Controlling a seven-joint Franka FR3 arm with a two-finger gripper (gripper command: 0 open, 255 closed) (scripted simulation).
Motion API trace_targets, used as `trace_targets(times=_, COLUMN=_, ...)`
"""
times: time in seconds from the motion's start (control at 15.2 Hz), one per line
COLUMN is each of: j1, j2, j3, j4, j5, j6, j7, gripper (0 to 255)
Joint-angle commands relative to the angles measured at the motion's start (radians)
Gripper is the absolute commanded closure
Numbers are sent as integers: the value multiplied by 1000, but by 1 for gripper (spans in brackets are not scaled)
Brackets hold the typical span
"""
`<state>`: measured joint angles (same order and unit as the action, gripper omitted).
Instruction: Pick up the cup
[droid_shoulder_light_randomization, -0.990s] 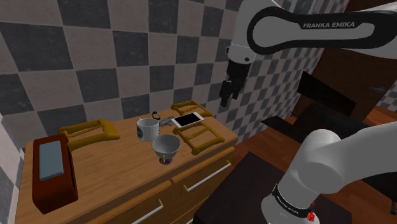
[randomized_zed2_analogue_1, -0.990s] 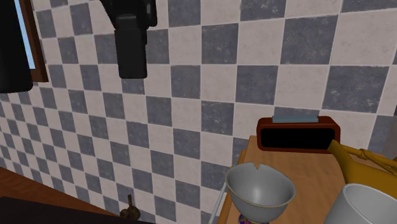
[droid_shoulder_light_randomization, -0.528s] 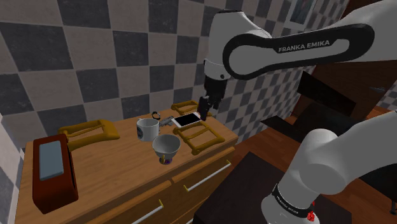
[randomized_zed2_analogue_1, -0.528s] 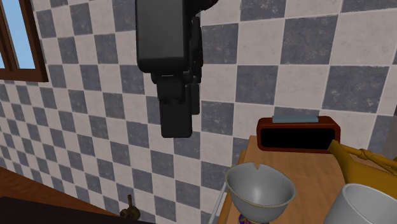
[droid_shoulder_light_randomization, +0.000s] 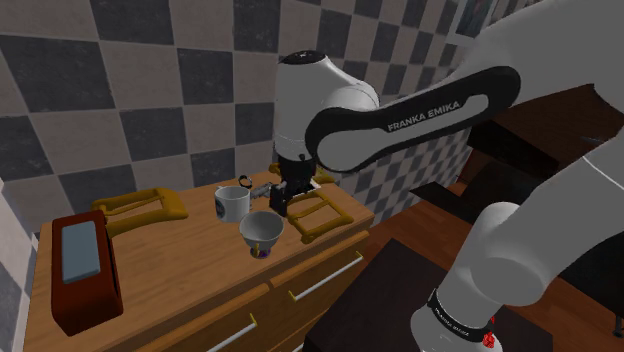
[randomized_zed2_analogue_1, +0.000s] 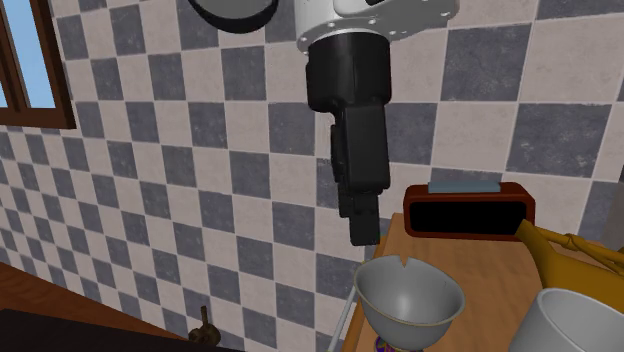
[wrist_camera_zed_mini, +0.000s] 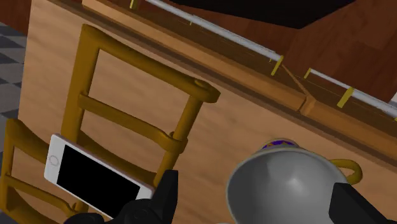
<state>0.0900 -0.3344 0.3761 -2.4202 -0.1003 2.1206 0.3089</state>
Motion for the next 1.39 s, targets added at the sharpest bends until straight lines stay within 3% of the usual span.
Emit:
trace_targets(times=0.0, j1=-3, j2=69, j3=44, j4=22, j5=-46, j6=40, j7=60, gripper=0)
trace_targets(times=0.46, j1=6, j2=359, j3=158, j4=164, j5=-303, j6=97, j7=311, gripper=0)
trace_targets(times=1.12, j1=18, j2=456, j3=148, j4=150, j5=-403, j6=170, j7=402, gripper=0)
trace_targets(times=1.19, j1=17, j2=455, j3=147, j4=150, j5=-402, j6=169, j7=401, gripper=255)
trace_targets(times=1.32, j1=17, j2=453, j3=147, j4=149, j5=-401, j6=170, j7=399, gripper=255)
